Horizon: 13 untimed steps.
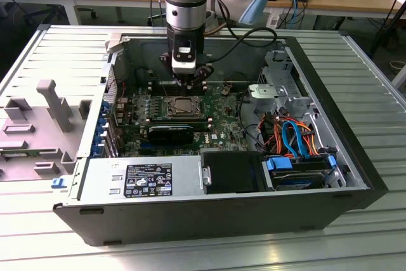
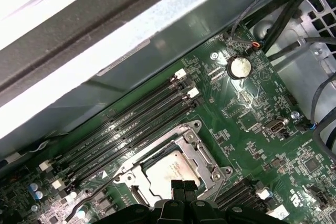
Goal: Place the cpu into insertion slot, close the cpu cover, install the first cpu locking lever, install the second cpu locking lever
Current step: 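Install the first cpu locking lever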
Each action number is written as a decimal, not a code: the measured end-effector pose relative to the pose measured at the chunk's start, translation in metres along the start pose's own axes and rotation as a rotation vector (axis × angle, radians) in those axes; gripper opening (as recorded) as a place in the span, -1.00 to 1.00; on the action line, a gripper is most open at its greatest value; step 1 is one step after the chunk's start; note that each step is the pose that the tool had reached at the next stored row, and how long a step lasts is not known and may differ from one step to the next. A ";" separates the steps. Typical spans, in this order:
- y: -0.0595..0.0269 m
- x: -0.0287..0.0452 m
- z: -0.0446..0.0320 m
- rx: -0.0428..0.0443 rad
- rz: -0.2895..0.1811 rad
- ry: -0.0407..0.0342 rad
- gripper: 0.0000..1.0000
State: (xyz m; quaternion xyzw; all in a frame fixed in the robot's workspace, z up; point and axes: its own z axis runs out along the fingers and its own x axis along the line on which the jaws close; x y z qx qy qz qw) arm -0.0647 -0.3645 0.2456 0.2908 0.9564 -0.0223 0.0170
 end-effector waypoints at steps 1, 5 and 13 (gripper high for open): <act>0.0000 0.0000 0.0000 -0.0002 -0.005 -0.0002 -0.79; 0.0000 0.0000 0.0000 -0.0009 -0.020 -0.0006 -0.79; 0.0000 0.0000 0.0000 -0.0023 -0.051 -0.0017 -0.79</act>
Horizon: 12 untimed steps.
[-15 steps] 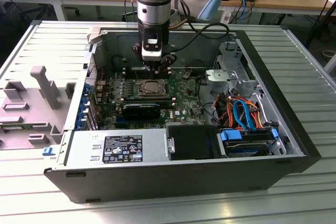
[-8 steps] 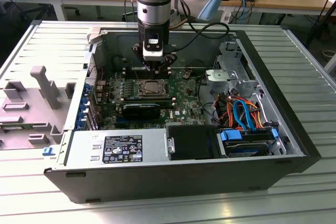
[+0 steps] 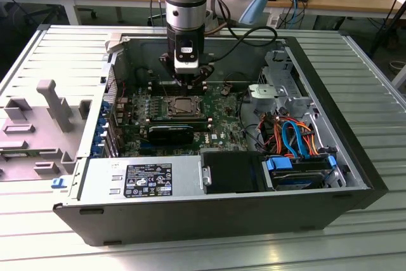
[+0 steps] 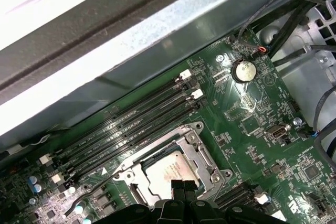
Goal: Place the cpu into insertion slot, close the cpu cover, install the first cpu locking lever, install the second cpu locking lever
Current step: 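Install the first cpu locking lever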
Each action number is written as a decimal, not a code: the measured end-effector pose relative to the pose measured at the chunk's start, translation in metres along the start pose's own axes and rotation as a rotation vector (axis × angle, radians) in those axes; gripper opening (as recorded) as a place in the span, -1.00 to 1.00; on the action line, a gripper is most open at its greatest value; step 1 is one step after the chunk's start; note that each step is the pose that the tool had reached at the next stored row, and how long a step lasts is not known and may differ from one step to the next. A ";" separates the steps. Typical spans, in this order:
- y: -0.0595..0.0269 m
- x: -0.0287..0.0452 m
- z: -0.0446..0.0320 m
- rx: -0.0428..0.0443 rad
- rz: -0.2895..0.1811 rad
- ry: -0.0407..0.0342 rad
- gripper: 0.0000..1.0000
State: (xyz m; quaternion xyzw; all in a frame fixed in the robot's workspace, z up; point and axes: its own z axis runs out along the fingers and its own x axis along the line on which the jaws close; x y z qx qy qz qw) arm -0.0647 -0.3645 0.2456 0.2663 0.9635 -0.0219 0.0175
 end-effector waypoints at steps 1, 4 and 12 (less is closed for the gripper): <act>0.0000 0.0000 0.0000 -0.0002 -0.003 -0.0001 -0.79; 0.0000 0.0000 0.0000 -0.0005 -0.012 -0.0004 -0.79; 0.0000 0.0000 0.0000 -0.0021 -0.047 -0.0015 -0.79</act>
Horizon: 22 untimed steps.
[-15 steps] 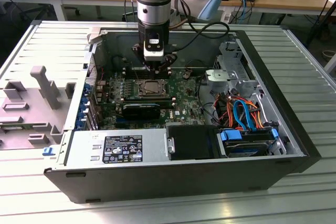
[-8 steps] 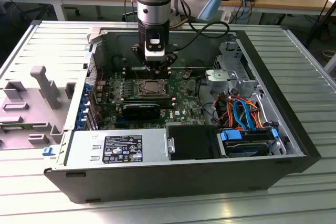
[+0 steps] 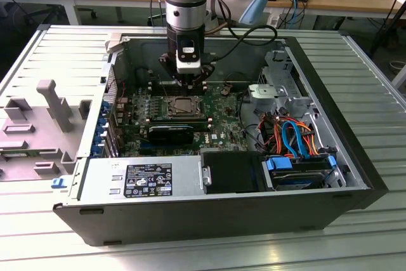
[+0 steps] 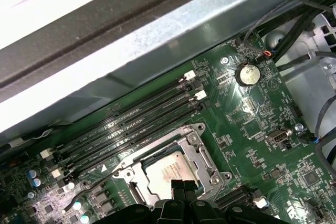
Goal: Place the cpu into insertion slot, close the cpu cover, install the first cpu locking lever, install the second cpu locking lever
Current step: 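Install the first cpu locking lever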
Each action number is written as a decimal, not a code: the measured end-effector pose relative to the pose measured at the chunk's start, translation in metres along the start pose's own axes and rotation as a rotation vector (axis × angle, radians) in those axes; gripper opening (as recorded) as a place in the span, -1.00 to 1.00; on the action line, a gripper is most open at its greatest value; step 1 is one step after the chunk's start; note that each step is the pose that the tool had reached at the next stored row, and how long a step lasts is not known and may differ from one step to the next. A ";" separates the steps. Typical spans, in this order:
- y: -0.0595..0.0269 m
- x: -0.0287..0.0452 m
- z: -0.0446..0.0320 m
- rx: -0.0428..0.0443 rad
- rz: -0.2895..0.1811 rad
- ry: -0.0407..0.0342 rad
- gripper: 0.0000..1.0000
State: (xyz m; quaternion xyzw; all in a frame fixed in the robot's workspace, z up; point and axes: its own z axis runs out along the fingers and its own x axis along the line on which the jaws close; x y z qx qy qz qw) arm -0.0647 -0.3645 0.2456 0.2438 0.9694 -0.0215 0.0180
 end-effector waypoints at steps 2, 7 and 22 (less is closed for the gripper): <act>0.0000 0.0000 0.0000 -0.0003 -0.006 -0.0002 -0.79; 0.0000 0.0000 0.0000 -0.0011 -0.026 -0.0009 -0.79; 0.0000 0.0000 0.0000 -0.0061 -0.134 -0.0044 -0.79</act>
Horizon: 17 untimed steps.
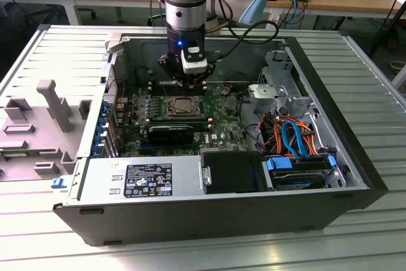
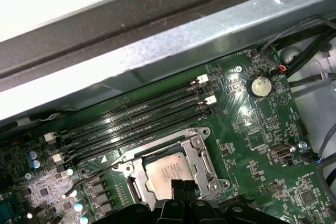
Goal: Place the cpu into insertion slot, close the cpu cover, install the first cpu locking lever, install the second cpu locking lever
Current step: 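Install the first cpu locking lever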
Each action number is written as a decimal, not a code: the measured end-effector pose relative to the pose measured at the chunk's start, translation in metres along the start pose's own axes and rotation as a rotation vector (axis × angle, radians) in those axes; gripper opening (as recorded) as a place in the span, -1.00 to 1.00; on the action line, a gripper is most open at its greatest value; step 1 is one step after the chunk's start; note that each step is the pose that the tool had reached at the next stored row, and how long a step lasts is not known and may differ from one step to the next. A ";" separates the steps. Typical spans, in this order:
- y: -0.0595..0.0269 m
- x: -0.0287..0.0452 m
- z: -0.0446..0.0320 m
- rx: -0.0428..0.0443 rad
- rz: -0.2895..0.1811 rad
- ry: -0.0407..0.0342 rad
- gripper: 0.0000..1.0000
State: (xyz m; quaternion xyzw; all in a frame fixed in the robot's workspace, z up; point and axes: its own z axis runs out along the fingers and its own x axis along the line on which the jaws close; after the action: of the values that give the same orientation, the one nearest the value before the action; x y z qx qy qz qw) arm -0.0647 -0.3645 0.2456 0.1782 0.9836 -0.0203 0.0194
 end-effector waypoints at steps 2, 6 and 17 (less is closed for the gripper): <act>0.0000 0.0000 0.0000 -0.0003 -0.006 -0.0002 -0.79; 0.0000 0.0000 0.0000 -0.0010 -0.021 -0.0007 -0.79; 0.0000 0.0000 0.0000 -0.0026 -0.055 -0.0019 -0.79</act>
State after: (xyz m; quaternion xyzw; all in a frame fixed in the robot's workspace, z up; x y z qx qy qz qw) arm -0.0647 -0.3645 0.2455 0.1510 0.9881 -0.0197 0.0200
